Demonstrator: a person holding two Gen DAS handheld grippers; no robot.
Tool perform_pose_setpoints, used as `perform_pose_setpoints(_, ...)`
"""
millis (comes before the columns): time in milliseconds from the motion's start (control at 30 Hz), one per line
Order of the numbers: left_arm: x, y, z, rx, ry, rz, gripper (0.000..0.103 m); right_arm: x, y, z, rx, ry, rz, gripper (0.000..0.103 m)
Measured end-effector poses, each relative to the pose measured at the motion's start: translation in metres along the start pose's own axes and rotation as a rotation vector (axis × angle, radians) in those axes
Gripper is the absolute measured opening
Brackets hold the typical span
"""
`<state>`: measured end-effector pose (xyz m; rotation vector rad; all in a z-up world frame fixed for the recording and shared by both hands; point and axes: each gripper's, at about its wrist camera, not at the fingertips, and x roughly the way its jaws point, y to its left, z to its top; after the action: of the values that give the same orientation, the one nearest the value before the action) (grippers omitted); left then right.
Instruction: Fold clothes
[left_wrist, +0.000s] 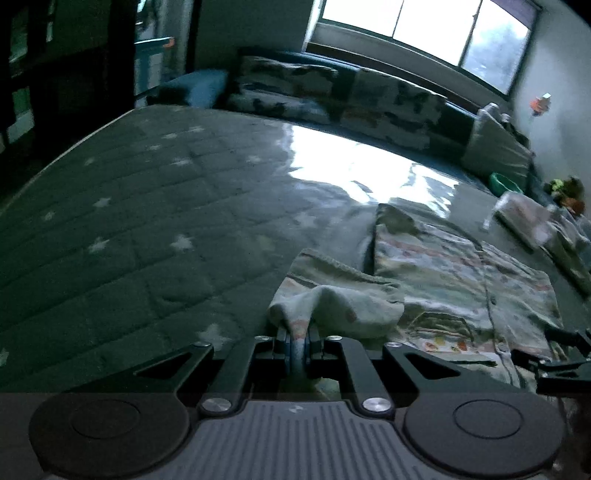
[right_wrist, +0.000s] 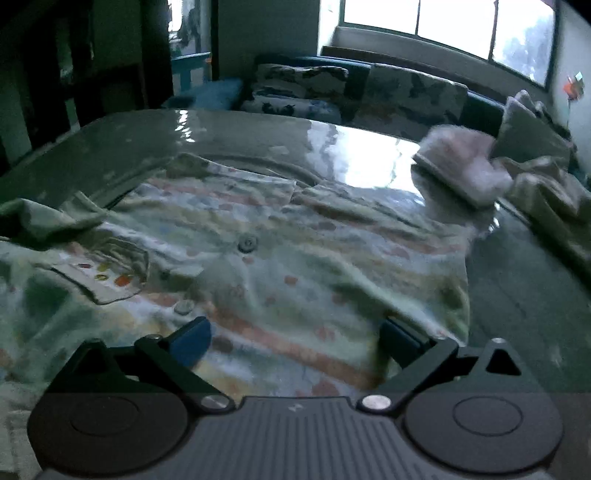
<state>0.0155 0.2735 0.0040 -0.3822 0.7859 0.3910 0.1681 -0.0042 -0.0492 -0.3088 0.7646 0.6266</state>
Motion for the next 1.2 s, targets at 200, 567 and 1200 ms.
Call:
perform_pose_setpoints(200, -0.006, 0.022, -0.005, -0.039, 0.003, 0.048, 0.010, 0.028, 0.013, 0.026, 0.017, 0.016, 0.052, 0.103)
perform_pose_setpoints(567, -0.015, 0.053, -0.013, -0.092, 0.018, 0.164, 0.030, 0.003, 0.012, 0.039, -0.032, 0.006, 0.067, 0.094)
perform_pose_setpoints(1200, -0.057, 0.010, 0.000, 0.024, -0.117, 0.109, 0.076, -0.086, 0.024, -0.045, -0.114, 0.047, 0.151, 0.049)
